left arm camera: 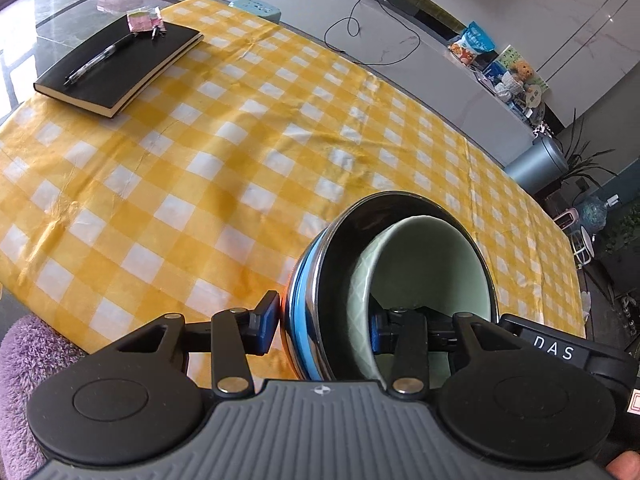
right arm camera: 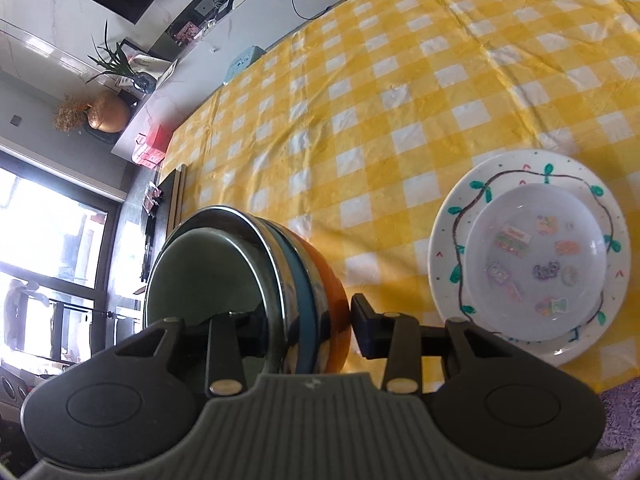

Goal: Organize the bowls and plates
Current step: 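Carry the bowl stack with the left gripper over the Fruity plate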

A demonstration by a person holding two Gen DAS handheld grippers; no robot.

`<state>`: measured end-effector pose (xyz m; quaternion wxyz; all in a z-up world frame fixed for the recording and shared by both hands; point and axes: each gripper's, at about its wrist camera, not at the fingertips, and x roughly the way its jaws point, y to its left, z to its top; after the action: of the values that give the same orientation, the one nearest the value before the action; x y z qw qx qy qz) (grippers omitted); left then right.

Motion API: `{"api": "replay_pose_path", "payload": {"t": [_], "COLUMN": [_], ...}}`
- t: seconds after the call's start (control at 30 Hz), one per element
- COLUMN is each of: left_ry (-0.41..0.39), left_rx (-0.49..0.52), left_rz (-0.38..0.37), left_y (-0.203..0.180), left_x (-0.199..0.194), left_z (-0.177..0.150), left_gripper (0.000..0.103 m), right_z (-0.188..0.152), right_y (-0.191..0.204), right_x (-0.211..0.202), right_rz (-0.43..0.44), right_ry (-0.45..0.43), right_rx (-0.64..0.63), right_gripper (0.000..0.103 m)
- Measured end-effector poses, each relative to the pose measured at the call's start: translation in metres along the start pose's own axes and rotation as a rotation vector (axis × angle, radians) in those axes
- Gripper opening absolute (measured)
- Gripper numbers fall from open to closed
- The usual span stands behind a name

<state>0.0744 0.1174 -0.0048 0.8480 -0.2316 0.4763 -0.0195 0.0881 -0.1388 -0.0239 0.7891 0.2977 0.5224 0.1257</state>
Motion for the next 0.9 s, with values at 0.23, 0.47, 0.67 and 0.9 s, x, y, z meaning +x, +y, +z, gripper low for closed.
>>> {"api": "replay_pose_path", "payload": {"t": [0.23, 0.47, 0.67, 0.9], "left_ry": [-0.007, 0.03, 0.062, 0.127], "left_rx": [0.082, 0.144, 0.184, 0.165], "left_rz": [-0.041, -0.095, -0.118, -0.136], "left_y": [-0.045, -0.084, -0.11, -0.117], "left_x": [0.0, 0.016, 0.035, 0.063], "left_z": [-0.011, -0.02, -0.023, -0.027], "left_gripper": [0.047, 0.047, 0.047, 0.047], "right_z": [0.0, 0.003, 0.014, 0.024], "right_y": [-0.034, -0.068, -0.098, -0.116], "right_x": [-0.043, -0.078, -0.092, -0.089], "right_rz": [0.011, -0.008, -0.024, -0.075], "right_ry": [-0.059, -0.121, -0.142, -0.145], "right_rx": [0.062, 0.109, 0.16, 0.187], "right_gripper": [0.039, 0.039, 0.039, 0.039]}}
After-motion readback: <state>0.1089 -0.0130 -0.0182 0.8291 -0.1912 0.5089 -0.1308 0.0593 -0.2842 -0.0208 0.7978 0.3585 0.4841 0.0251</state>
